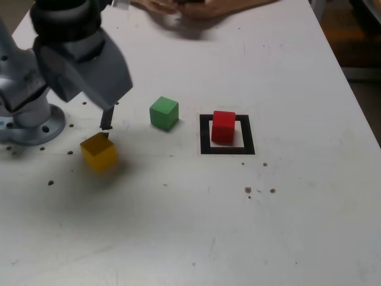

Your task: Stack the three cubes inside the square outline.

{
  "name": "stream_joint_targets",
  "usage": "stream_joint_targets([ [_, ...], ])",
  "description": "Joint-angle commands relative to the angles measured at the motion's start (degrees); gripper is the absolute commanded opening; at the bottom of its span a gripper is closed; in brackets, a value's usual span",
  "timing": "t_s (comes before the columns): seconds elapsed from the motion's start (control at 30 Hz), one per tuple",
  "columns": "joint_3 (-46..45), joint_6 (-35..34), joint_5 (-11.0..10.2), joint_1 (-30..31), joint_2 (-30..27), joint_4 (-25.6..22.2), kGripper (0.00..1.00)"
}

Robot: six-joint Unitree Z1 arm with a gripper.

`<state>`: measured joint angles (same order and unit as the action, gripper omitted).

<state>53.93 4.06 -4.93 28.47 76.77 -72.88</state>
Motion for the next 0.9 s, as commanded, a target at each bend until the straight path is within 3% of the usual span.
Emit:
stream_joint_targets([
  [0.0,-1.5,-0.9,0.3,1.9,-0.2,1.3,0.86],
  [0.17,-8.3,-2.2,1.6,5.8,0.4,9.3,0.86],
  [0.43,-16.1,-1.8,3.0,6.6,3.5,22.2,0.86],
  [0.73,-19.5,-0.9,4.6,7.1,6.4,29.3,0.85],
  [0.87,-20.4,-0.9,5.0,7.1,7.3,30.9,0.77],
])
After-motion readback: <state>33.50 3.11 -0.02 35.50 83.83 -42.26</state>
